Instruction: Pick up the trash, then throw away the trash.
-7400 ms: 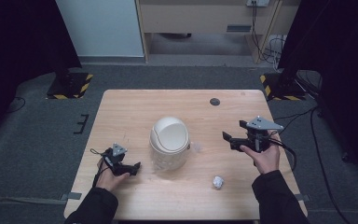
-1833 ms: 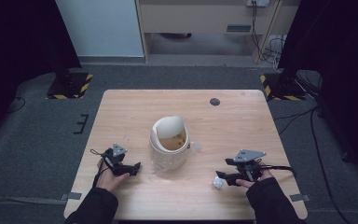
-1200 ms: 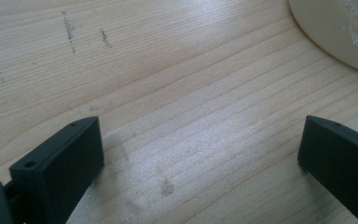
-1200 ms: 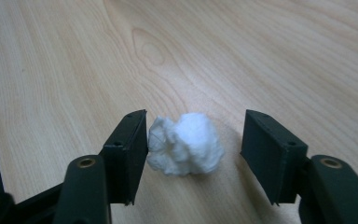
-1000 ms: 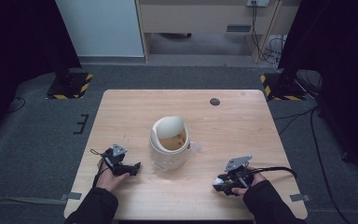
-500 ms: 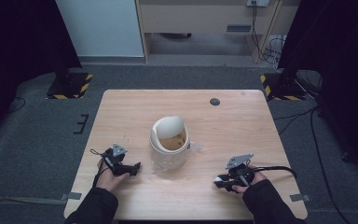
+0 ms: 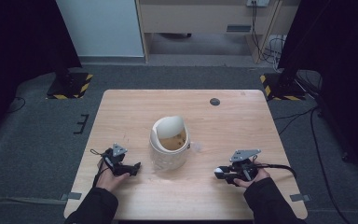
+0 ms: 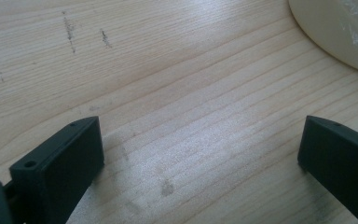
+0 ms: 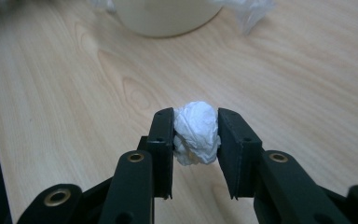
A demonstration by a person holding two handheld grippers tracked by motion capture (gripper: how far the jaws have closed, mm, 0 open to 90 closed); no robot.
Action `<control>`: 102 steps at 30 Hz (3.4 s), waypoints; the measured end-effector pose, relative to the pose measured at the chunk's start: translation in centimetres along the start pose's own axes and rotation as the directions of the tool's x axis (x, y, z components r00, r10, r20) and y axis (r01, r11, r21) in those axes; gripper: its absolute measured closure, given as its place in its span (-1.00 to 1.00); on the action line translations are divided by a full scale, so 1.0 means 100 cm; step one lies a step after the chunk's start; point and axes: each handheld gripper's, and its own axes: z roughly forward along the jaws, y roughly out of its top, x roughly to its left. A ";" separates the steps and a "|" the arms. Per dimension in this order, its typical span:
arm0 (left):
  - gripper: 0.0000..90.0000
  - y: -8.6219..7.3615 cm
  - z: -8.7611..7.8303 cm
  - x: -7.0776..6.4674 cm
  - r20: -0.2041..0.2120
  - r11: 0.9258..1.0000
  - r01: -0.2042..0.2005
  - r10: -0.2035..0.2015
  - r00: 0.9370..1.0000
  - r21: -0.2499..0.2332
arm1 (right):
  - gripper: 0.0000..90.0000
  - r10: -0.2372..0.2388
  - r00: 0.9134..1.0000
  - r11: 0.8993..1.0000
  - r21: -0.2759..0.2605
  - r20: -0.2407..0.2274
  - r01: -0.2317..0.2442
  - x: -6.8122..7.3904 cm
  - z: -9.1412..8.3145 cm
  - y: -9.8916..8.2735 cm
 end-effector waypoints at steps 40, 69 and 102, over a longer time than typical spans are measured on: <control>-1.00 0.000 0.000 0.000 -0.002 1.000 0.001 -0.001 1.000 0.000 | 0.50 0.087 0.994 0.889 -0.455 0.072 -0.045 -0.017 -0.058 0.045; -1.00 0.000 0.000 0.000 -0.002 1.000 0.002 -0.002 1.000 0.000 | 0.51 -0.015 1.000 0.812 -0.583 0.014 0.020 0.003 -0.073 0.126; -1.00 0.000 0.000 0.000 -0.002 1.000 0.002 -0.002 1.000 0.000 | 0.53 -0.086 0.992 0.845 -0.534 -0.090 0.025 0.030 -0.022 0.143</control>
